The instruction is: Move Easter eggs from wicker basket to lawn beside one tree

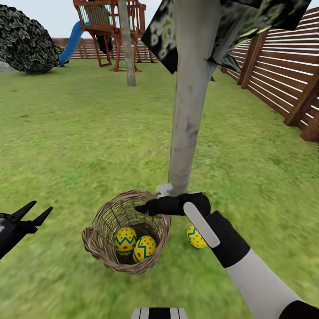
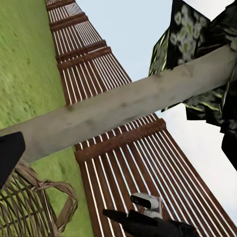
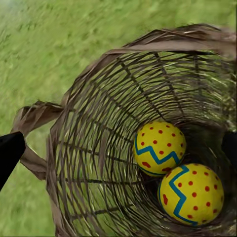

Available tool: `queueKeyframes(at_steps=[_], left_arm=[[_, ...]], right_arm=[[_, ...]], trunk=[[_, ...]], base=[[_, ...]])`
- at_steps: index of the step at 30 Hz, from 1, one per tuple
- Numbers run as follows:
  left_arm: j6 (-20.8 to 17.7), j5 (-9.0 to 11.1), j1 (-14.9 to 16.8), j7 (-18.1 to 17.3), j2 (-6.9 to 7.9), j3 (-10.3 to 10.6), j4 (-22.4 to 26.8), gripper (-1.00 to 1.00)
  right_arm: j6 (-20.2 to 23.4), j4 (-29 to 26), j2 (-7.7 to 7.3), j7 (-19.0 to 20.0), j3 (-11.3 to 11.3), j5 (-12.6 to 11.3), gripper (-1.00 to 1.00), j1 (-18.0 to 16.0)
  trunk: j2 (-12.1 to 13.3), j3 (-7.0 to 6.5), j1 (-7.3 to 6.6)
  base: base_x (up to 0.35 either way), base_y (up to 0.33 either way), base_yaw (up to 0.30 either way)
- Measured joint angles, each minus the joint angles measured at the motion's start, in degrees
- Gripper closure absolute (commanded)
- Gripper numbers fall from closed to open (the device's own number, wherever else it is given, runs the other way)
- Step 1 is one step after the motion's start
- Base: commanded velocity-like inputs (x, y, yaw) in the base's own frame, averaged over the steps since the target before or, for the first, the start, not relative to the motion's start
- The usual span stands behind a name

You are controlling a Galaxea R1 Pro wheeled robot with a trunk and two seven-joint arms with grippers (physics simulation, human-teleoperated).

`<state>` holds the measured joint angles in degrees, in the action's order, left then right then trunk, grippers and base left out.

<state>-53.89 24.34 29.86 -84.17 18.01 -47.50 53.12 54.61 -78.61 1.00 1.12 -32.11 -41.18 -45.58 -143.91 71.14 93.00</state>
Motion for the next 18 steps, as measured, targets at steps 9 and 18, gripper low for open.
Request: queueKeyframes(at_steps=[9, 18], left_arm=[[0.2, 0.2, 0.0, -0.2, 3.83, -2.1, -3.0, -1.0], [0.6, 0.2, 0.0, -0.3, 3.76, -5.8, -4.8, -1.0]], right_arm=[[0.4, 0.7, 7.96, -34.0, -5.7, 0.2, -1.0, 0.0], [0.5, 6.1, 8.58, -35.3, -6.4, 0.2, -1.0, -0.2]], trunk=[[0.1, -0.89, -0.1], [0.1, -0.89, -0.1]], base=[[0.0, 0.0, 0.0], [0.0, 0.0, 0.0]])
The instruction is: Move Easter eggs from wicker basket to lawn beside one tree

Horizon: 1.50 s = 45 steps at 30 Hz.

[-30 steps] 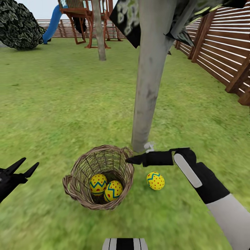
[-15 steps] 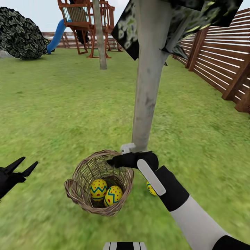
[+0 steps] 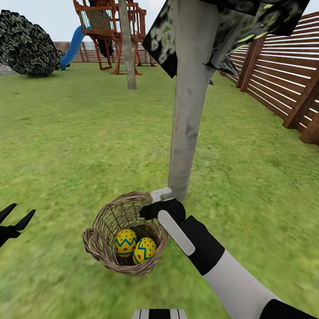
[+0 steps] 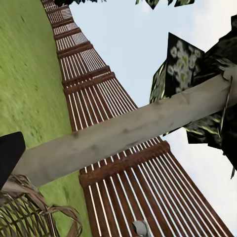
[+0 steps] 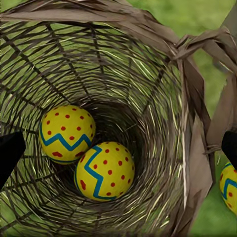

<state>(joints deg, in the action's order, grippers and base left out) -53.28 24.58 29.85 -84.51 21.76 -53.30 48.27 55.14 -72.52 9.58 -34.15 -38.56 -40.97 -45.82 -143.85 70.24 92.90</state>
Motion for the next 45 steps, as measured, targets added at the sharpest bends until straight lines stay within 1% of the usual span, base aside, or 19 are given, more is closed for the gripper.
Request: queueKeyframes(at_steps=[6, 8, 10, 13, 14, 17, 19, 26, 27, 29, 30, 32, 33, 35, 36, 38, 42, 44, 45], left_arm=[[0.0, 0.0, 0.0, 0.0, -0.05, -0.1, 0.0, -1.0], [0.0, 0.0, 0.0, 0.0, -0.05, 0.0, 0.0, -1.0], [0.0, 0.0, 0.0, 0.0, -0.05, -0.1, 0.0, -1.0], [0.0, 0.0, 0.0, 0.0, -0.02, -0.1, 0.0, -1.0], [0.0, 0.0, 0.0, -0.1, -0.04, -0.1, 0.0, -1.0], [0.0, 0.0, 0.0, 0.0, -0.05, 0.0, 0.0, -1.0], [0.0, 0.0, 0.0, 0.0, -0.05, 0.0, -0.1, -1.0], [0.0, 0.0, 0.0, -0.1, -0.09, 0.0, -0.1, -1.0], [0.0, 0.0, 0.0, -0.1, -0.1, 0.0, -0.1, -1.0], [0.0, 0.0, 0.0, -0.1, -0.12, 0.0, -0.1, -1.0], [0.0, 0.0, 0.0, -0.1, -0.13, 0.0, -0.1, -1.0], [0.1, 0.0, 0.0, 0.0, -0.19, 0.0, -0.1, -1.0], [0.1, 0.0, 0.0, 0.0, -0.21, 0.0, -0.1, -1.0], [0.0, 0.0, 0.0, -0.1, -0.22, 0.0, -0.1, -1.0], [0.0, 0.0, 0.0, -0.1, -0.23, 0.0, -0.1, -1.0], [0.0, 0.0, 0.0, -0.1, -0.38, 0.0, -0.1, -1.0], [0.1, 0.0, 0.0, -0.1, -0.49, 0.0, -0.1, -1.0], [0.1, 0.0, 0.0, -0.1, -0.49, 0.0, -0.1, -1.0], [0.1, 0.0, 0.0, -0.1, -0.5, 0.0, -0.1, -1.0]], right_arm=[[0.2, -0.1, 0.1, 0.1, -0.3, 0.0, -1.0, 0.0], [0.2, 0.0, 0.15, 0.1, -1.6, -0.1, -1.0, 0.0], [0.1, 0.1, 0.22, 0.1, -3.6, -0.1, -1.0, 0.0], [0.0, 0.3, 0.25, 0.2, -4.5, -0.4, -1.0, 0.1], [-0.1, 0.5, 0.26, 0.2, -4.7, -1.2, -1.0, 0.1], [-0.1, 1.0, 0.23, 0.1, -4.8, -3.6, -1.0, 0.0], [0.0, 1.5, 0.19, 0.0, -4.9, -4.7, -1.0, 0.0], [0.1, 2.1, -0.02, 0.1, -4.8, -5.0, -1.0, 0.0], [0.2, 3.2, 0.0, 0.1, -4.8, -5.0, -1.0, -0.1], [0.2, 8.3, 0.21, 0.7, -4.8, -5.0, -1.0, -1.7], [0.2, 11.7, 0.41, 1.7, -4.8, -5.0, -1.0, -3.6], [0.0, 16.5, 0.41, 4.4, -4.8, -5.0, -1.0, -6.0], [-0.1, 18.8, 0.41, 6.5, -4.8, -5.0, -1.0, -7.0], [-0.4, 23.8, 0.41, 12.0, -4.8, -5.0, -1.0, -9.8], [-0.5, 24.6, 0.41, 13.0, -4.8, -5.0, -1.0, -10.3], [-1.1, 26.5, 0.41, 16.5, -4.8, -4.9, -1.0, -11.5], [-3.7, 27.2, 0.41, 19.1, -4.8, -4.8, -1.0, -12.0], [-3.9, 27.1, 0.41, 21.2, -4.9, -4.7, -1.0, -12.0], [-4.0, 27.0, 0.41, 23.7, -4.9, -4.5, -1.0, -12.0]], trunk=[[0.0, 0.0, 0.0], [0.0, 0.0, 0.0], [0.0, 0.02, 0.0], [0.0, 0.12, 0.0], [0.0, 0.17, 0.0], [0.0, 0.31, 0.0], [0.0, 0.41, 0.0], [0.0, 0.56, 0.0], [0.0, 0.57, 0.0], [0.0, 0.57, 0.0], [0.0, 0.57, 0.0], [0.0, 0.57, 0.0], [0.0, 0.57, 0.0], [0.0, 0.57, 0.0], [0.0, 0.57, 0.0], [0.0, 0.57, 0.0], [0.0, 0.57, 0.0], [0.0, 0.57, 0.0], [0.0, 0.78, 0.03]], base=[[0.0, 0.0, 0.046], [0.0, 0.0, 0.203], [0.0, 0.0, 0.252], [0.0, 0.0, 0.265], [0.0, 0.0, 0.269], [0.0, 0.0, 0.27], [0.0, 0.0, 0.271], [0.0, 0.0, 0.079], [0.0, 0.0, 0.003], [0.0, 0.0, 0.002], [0.0, 0.0, 0.0], [0.0, 0.0, 0.0], [0.0, 0.0, 0.0], [0.0, 0.0, 0.0], [0.0, 0.0, 0.0], [0.0, 0.0, 0.0], [0.0, 0.0, 0.0], [0.0, 0.0, 0.0], [0.0, 0.0, 0.0]])
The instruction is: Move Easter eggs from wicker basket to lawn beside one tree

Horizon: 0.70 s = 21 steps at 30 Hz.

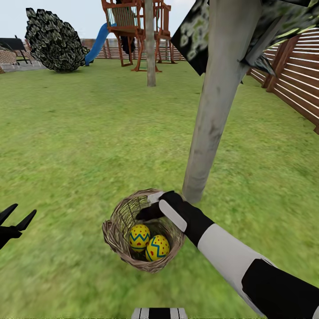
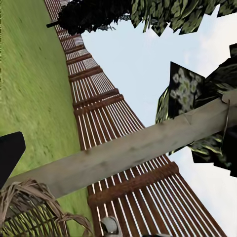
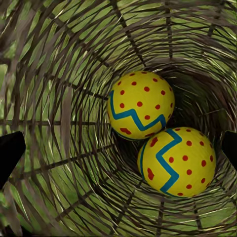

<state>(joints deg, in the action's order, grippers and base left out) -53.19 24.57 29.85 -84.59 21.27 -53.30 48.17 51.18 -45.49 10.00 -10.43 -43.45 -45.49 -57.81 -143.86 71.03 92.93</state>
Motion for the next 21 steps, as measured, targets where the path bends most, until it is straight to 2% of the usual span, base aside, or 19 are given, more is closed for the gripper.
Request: queueKeyframes(at_steps=[4, 12, 21], left_arm=[[0.0, 0.0, 0.0, 0.1, 0.0, 0.0, 0.0, -1.0], [-0.1, 0.0, 0.0, 0.3, 0.0, 0.0, 0.0, -1.0], [-0.1, -0.1, 0.0, 0.3, 0.0, 0.0, -0.1, -1.0]], right_arm=[[-0.7, -0.1, 0.0, 2.5, 0.0, 0.4, -1.0, 0.0], [-5.2, -0.1, 0.0, 2.6, 0.0, 0.7, -1.0, 0.0], [-7.9, -0.6, 0.0, 2.1, 0.0, 0.8, -1.0, 0.0]], trunk=[[-0.1, 0.89, 0.1], [-0.2, 2.66, 0.31], [-0.3, 4.66, 0.54]], base=[[0.0, 0.0, 0.0], [0.0, 0.0, 0.0], [0.0, 0.0, 0.0]])
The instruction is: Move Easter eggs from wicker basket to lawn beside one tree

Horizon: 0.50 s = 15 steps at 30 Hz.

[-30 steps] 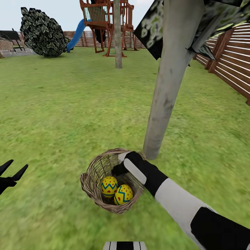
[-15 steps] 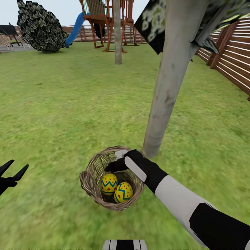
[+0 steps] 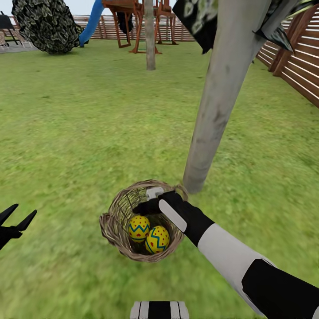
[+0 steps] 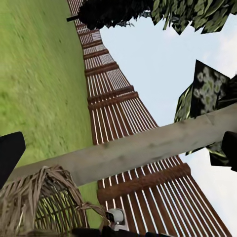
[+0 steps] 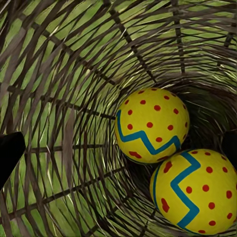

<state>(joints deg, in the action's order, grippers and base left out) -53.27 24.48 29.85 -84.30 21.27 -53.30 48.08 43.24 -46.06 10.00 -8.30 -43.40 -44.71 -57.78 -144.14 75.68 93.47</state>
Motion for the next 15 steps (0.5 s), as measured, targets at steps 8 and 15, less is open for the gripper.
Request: queueKeyframes(at_steps=[8, 15], left_arm=[[0.0, 0.0, 0.0, 0.0, 0.01, 0.0, -0.3, -1.0], [0.1, 0.0, 0.0, 0.0, 0.04, 0.0, -0.3, -1.0]], right_arm=[[-0.2, 0.6, 0.0, -0.4, 0.0, -0.2, -1.0, -0.1], [-0.2, 0.0, 0.0, -0.4, 0.0, -0.1, -1.0, -0.2]], trunk=[[-0.1, 1.77, 0.21], [-0.2, 3.33, 0.39]], base=[[0.0, 0.0, 0.0], [0.0, 0.0, 0.0]])
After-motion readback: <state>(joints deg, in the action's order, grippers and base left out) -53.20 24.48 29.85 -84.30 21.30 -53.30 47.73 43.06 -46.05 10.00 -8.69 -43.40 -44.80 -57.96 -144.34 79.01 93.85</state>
